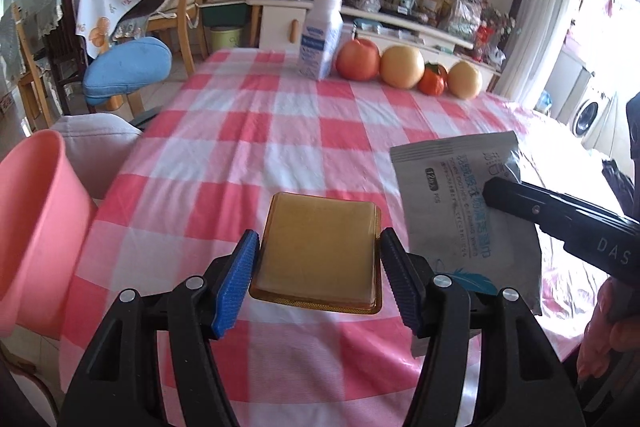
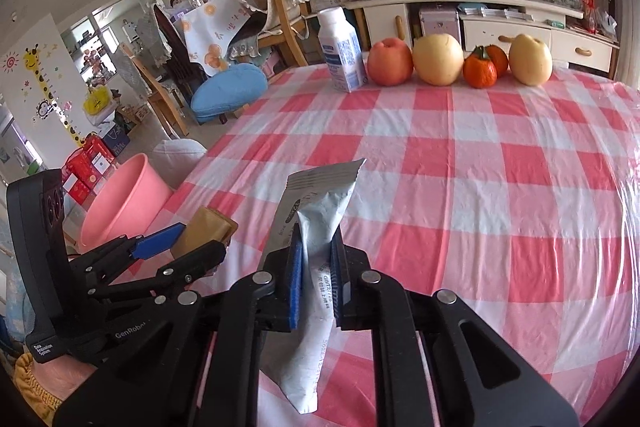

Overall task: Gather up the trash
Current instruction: 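Carry the yellow square and white packet over the pink bucket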

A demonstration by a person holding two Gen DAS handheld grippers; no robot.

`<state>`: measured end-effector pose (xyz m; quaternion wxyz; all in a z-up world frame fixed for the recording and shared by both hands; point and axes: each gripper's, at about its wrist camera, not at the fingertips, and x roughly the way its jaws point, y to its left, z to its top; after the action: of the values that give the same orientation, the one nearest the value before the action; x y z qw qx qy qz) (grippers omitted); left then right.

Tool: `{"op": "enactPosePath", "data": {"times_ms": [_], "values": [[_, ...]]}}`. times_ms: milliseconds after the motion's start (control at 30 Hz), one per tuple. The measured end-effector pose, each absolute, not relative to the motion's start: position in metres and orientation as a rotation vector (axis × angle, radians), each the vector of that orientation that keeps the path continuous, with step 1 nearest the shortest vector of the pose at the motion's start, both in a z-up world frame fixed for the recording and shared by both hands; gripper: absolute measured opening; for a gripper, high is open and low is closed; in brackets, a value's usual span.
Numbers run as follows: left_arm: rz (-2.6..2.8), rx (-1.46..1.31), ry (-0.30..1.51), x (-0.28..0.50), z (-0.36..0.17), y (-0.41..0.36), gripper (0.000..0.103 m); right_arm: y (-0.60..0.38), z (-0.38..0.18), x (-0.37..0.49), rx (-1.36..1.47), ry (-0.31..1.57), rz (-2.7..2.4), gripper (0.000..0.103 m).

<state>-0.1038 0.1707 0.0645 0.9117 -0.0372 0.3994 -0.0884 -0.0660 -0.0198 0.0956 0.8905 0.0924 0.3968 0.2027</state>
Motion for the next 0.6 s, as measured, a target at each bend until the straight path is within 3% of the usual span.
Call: {"op": "enactPosePath", "data": {"times_ms": [600], "values": [[-0.049,-0.201,0.667,-0.118,0.105,0.254,0.063,0.064,0.158,-0.078,0.060,0.715,0.512,0.013]]}}
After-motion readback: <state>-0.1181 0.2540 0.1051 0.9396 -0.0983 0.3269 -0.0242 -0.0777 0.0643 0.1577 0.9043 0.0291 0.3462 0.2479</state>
